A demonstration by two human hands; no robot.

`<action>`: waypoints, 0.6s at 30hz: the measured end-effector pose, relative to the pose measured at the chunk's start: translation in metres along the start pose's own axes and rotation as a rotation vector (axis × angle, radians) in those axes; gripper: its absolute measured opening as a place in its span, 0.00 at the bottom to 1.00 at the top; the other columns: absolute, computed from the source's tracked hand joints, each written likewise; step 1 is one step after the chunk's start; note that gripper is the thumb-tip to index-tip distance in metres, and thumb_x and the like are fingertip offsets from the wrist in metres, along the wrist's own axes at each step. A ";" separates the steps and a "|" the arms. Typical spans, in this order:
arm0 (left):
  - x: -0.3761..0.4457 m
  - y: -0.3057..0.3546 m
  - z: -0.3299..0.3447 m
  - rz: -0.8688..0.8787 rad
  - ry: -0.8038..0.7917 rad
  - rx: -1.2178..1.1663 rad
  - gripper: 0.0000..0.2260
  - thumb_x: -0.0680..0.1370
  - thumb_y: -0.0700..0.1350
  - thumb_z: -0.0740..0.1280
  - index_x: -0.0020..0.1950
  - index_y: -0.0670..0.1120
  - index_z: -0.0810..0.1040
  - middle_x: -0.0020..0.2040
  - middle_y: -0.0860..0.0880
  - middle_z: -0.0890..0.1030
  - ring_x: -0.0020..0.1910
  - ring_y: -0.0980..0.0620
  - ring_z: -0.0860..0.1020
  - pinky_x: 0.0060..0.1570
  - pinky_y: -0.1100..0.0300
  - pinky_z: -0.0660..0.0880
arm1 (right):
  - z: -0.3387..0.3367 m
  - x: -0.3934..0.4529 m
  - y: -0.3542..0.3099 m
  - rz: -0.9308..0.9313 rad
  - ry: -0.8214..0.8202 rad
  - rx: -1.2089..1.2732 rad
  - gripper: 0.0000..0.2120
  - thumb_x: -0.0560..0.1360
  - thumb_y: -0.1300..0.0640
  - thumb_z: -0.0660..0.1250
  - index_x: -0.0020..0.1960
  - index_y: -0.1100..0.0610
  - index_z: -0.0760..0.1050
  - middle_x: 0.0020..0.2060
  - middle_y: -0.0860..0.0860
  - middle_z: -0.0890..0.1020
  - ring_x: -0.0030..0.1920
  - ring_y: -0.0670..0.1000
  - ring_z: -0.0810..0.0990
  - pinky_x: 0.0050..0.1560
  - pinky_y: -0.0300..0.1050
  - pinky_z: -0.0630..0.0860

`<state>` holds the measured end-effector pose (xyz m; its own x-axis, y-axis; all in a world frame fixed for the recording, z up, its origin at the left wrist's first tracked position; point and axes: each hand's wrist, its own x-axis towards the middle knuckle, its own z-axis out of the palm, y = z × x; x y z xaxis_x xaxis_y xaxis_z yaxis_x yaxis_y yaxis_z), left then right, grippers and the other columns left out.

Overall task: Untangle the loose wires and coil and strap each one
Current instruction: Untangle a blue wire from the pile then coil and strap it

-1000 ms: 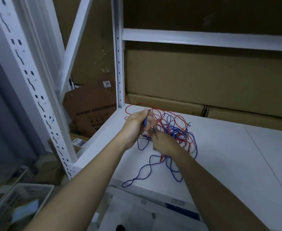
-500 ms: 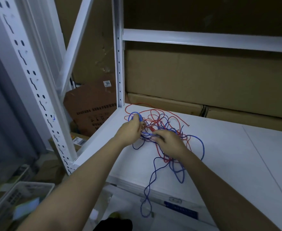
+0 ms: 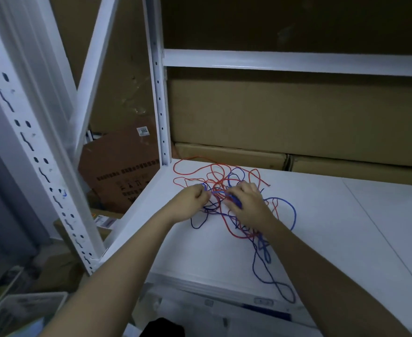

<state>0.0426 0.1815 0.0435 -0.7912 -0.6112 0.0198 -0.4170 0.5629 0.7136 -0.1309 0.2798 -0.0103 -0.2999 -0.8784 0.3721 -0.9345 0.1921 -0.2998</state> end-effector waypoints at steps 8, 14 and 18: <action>0.018 -0.009 0.021 -0.101 0.310 -0.395 0.13 0.83 0.49 0.55 0.42 0.46 0.71 0.36 0.51 0.72 0.36 0.56 0.70 0.36 0.63 0.67 | -0.002 -0.041 0.034 0.363 -0.326 -0.103 0.22 0.81 0.41 0.51 0.73 0.43 0.62 0.69 0.56 0.65 0.69 0.60 0.63 0.66 0.53 0.64; 0.034 0.013 0.017 -0.031 0.360 -0.654 0.15 0.82 0.47 0.56 0.36 0.48 0.67 0.28 0.53 0.65 0.27 0.56 0.63 0.30 0.63 0.63 | -0.012 -0.017 0.027 0.357 -0.148 0.110 0.14 0.80 0.58 0.60 0.65 0.56 0.73 0.53 0.57 0.81 0.46 0.53 0.77 0.40 0.37 0.65; 0.034 0.022 0.002 0.060 0.362 -0.741 0.16 0.83 0.44 0.55 0.35 0.48 0.65 0.24 0.56 0.62 0.23 0.60 0.59 0.25 0.68 0.58 | -0.031 0.012 0.028 0.331 0.090 0.259 0.12 0.81 0.61 0.59 0.62 0.60 0.74 0.51 0.58 0.82 0.43 0.51 0.76 0.37 0.37 0.65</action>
<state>0.0051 0.1742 0.0586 -0.5571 -0.8044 0.2064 0.1247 0.1646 0.9784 -0.1669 0.2881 0.0130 -0.6017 -0.7442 0.2902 -0.7096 0.3311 -0.6220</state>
